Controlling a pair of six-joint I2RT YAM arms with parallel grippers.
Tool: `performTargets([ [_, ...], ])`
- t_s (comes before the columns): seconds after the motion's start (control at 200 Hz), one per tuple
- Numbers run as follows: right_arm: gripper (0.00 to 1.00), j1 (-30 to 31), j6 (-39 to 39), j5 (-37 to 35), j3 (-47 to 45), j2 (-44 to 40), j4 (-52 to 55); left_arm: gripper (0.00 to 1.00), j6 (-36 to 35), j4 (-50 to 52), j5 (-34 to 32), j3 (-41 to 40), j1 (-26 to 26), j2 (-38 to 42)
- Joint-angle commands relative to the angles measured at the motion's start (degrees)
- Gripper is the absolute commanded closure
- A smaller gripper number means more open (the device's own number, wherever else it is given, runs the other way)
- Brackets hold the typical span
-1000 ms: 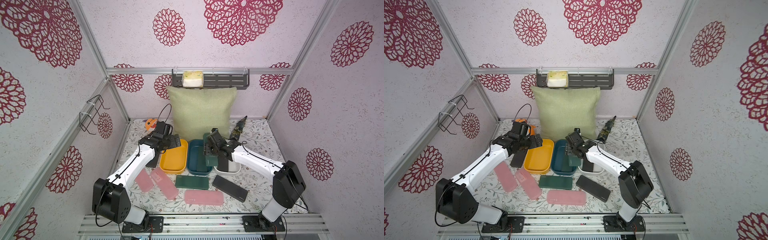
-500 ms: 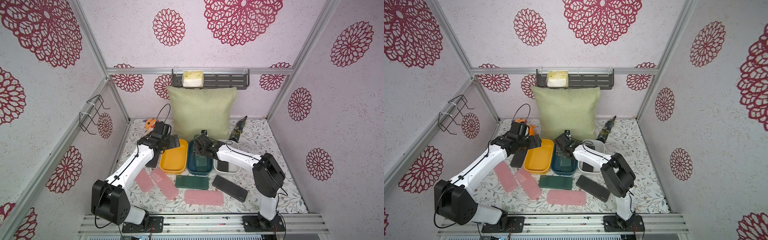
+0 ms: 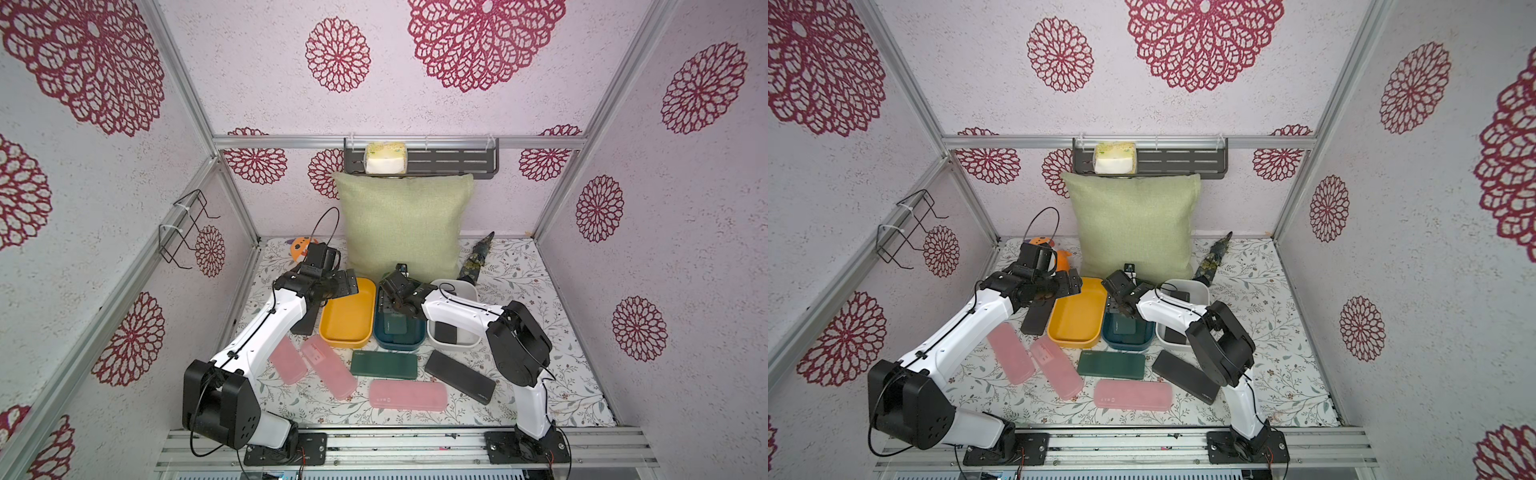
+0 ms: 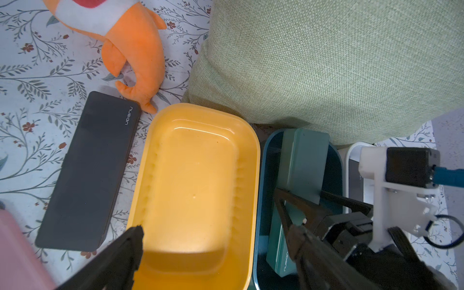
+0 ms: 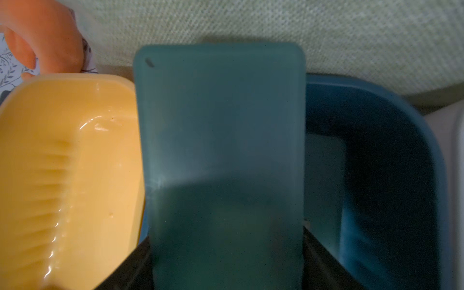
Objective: Place the pencil cases by color into the storage box
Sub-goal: Place the pencil case at the storage box.
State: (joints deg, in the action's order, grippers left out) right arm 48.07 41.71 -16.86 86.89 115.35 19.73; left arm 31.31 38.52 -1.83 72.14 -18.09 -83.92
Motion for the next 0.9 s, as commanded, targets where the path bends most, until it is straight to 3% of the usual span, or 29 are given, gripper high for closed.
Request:
performTargets([
  [0.0,0.45,0.6,1.9,-1.6,1.4,-0.2,-1.2,0.03,-0.9,0.1,0.9,-0.8,0.5,-0.3],
  [0.896,0.43,1.1,5.1,-3.9,-3.2,3.5,-2.8,0.03,-1.6,-0.6,1.6,-1.7,1.3,-0.8],
])
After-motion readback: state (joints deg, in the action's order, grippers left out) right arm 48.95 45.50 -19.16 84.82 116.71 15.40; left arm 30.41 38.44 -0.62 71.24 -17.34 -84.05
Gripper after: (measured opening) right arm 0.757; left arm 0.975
